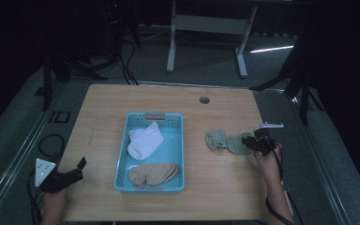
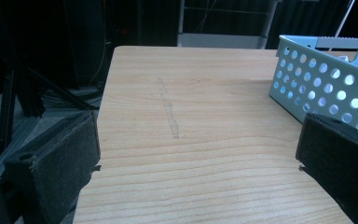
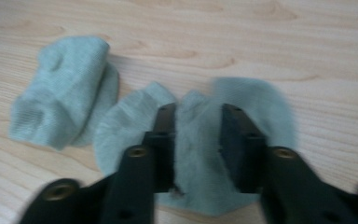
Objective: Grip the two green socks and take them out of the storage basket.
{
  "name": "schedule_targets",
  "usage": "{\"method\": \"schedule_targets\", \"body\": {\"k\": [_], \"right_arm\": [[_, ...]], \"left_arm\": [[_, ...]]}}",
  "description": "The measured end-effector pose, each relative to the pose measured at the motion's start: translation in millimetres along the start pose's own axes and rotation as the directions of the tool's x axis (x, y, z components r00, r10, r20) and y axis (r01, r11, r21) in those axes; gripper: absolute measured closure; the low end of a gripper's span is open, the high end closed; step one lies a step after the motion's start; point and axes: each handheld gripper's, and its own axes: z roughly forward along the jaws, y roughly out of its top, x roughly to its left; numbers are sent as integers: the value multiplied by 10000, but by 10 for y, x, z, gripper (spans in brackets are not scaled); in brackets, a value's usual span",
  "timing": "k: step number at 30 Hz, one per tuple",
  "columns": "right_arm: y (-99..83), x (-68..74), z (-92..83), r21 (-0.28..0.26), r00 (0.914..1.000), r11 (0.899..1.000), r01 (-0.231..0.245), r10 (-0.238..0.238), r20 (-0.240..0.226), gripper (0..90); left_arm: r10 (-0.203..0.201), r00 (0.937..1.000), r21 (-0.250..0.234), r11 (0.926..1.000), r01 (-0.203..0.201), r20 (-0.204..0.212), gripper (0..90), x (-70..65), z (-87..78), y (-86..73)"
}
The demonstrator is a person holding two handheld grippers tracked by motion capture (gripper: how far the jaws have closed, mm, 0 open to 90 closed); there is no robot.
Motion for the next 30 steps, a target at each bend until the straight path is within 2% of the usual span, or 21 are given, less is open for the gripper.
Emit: {"method": "schedule_targets", "body": {"k": [4, 6, 7, 8, 10, 11, 13, 14, 18, 24, 27, 30], "right_arm": [[10, 5, -102, -561, 9998, 9984, -9, -1, -191, 473], [8, 0, -140, -732, 9996, 9972, -173, 154, -255, 394], [4, 2, -156, -822, 9994, 9965, -129, 102, -324, 392], [-4, 5, -179, -1000, 9996, 9950, -75, 45, -296, 353], [-15, 2, -203, -1112, 9997, 9938, -90, 65, -228, 227], [-23, -5, -211, -1110, 9994, 9938, -90, 53, -341, 175], [-46, -9, -239, -1269, 9992, 9919, -81, 29, -410, 130], [-58, -12, -243, -1258, 9988, 9920, -60, 0, -480, 128], [-135, -6, -269, -1493, 9998, 9887, 141, -158, -98, 127], [-276, 0, -268, -1664, 9995, 9857, 267, -237, 200, 127], [-356, -21, -290, -1967, 9997, 9804, 125, -85, 214, 127], [-426, -57, -317, -2198, 10000, 9756, -13, 3, -42, 126]], "left_arm": [[8, 10000, 1, 10000, -8, -1, 0, -1, 0, 0], [6, 10000, 3, 10000, -6, -1, 0, 0, 0, 0], [6, 10000, 7, 10000, -6, 1, 0, 0, 0, 0], [8, 10000, 9, 10000, -8, -3, 0, -1, 1, 0], [11, 10000, 14, 10000, -11, -15, 0, -3, 1, 1], [19, 10000, 21, 10000, -19, -17, 0, -3, 1, 1], [13, 10000, 19, 10000, -13, -12, 0, -3, 1, 1], [16, 10000, 22, 10000, -16, -14, 0, -3, 1, 1], [24, 10000, 25, 10000, -24, -19, 0, -2, 1, 1], [29, 10000, 31, 10000, -29, -19, 0, -4, 2, 1], [26, 10000, 37, 10000, -26, -23, 0, -3, 2, 2], [20, 10000, 41, 10000, -20, -17, 0, -2, 3, 2]]}}
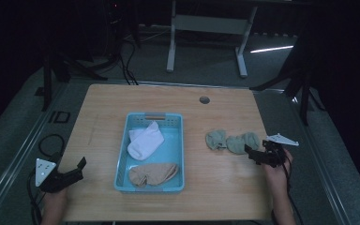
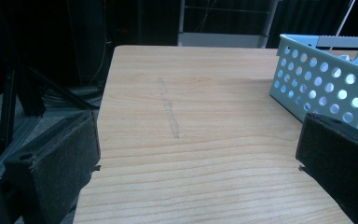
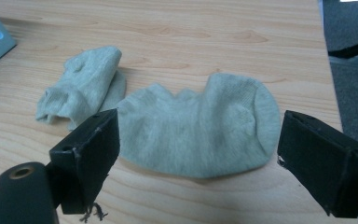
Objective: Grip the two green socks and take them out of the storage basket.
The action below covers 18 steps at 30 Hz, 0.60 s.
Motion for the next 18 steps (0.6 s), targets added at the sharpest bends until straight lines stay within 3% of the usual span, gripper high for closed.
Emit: {"method": "schedule_targets", "body": {"k": [7, 18], "right_arm": [[-128, -39, -91, 137, 9996, 9998, 140, -144, 259, 126], [-371, -151, -275, 191, 9980, 9993, -320, 309, 554, 124]], "left_arm": [[-14, 10000, 15, 10000, 14, 3, 0, 0, 3, 1], [-13, 10000, 5, 10000, 13, 11, 0, 1, 2, 1]]}}
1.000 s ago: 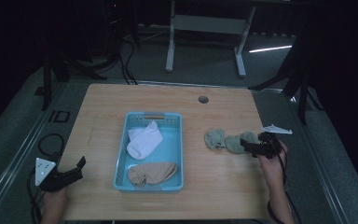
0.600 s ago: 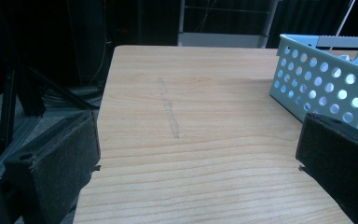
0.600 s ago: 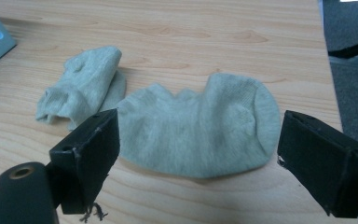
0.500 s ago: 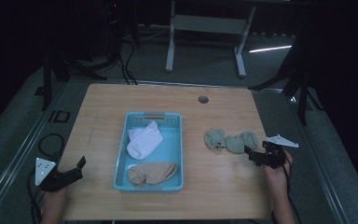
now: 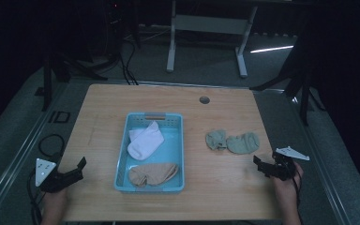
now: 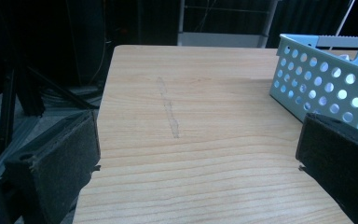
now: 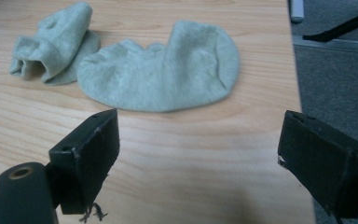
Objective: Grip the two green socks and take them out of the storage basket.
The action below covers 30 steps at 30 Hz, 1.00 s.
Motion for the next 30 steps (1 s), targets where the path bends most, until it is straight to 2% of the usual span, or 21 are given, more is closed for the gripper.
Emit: {"method": "schedule_targets", "body": {"k": [8, 11, 20, 25, 30], "right_arm": [[-145, -54, -46, 185, 9997, 9996, -191, 188, 178, 124], [-203, -46, -59, 154, 9992, 9998, -135, 129, 376, 124], [-281, 20, -136, -191, 9984, 9998, -13, 24, 568, 124], [-336, 10, -156, -297, 9979, 9995, 75, -56, 652, 124], [-345, -12, -179, -499, 9972, 9987, -45, 82, 744, 124]], "left_arm": [[5, 10000, -7, 10000, -5, 3, 0, 0, 0, 0], [5, 10000, -2, 10000, -5, 4, 0, 0, -1, 0], [8, 10000, -28, 10000, -8, 45, 0, 2, -2, -1], [12, 10000, -34, 10000, -12, 46, 0, 3, -3, -2], [6, 10000, -19, 10000, -6, 44, 0, 3, -3, -1]]}}
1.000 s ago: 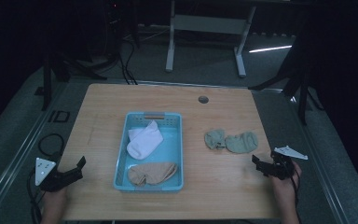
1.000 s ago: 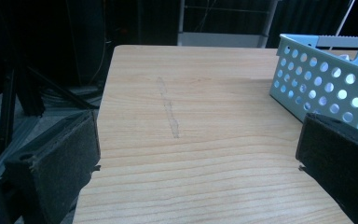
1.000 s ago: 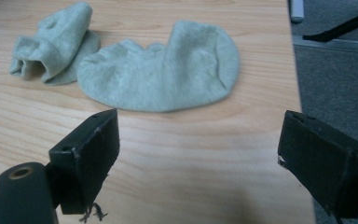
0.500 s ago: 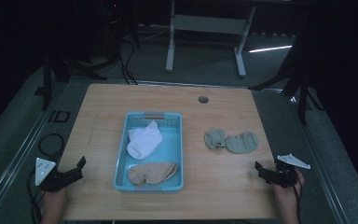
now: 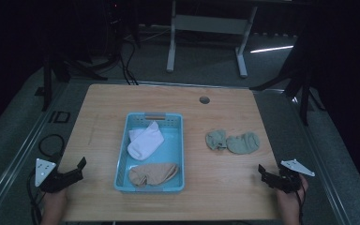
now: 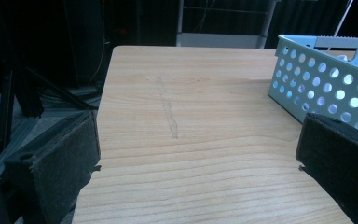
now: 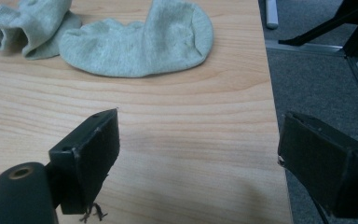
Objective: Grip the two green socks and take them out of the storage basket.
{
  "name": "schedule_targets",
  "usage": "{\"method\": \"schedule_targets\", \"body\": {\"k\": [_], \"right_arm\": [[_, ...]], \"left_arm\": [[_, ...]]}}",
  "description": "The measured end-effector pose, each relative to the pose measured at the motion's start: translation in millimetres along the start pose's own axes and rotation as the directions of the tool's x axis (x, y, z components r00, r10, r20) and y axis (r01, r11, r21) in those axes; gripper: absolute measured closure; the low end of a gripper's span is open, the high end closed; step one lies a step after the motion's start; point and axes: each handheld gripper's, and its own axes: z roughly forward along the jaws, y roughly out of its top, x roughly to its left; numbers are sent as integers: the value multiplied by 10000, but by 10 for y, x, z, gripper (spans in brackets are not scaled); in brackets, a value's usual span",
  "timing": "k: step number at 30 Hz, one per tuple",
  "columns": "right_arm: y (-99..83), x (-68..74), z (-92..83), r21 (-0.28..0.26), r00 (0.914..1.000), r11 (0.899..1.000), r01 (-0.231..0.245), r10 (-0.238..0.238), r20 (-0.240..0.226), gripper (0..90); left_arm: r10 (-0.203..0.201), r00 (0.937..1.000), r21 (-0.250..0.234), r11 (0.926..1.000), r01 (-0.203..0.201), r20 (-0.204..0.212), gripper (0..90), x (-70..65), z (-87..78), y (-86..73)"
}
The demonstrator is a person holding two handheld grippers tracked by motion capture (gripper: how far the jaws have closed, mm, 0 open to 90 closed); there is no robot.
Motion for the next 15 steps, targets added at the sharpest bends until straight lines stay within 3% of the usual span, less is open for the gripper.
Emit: {"method": "schedule_targets", "body": {"k": [15], "right_arm": [[-18, 6, 26, 25, 9997, 9997, 241, -241, 11, 124]], "left_arm": [[4, 10000, -6, 10000, -4, 19, 0, -1, -1, -1]]}}
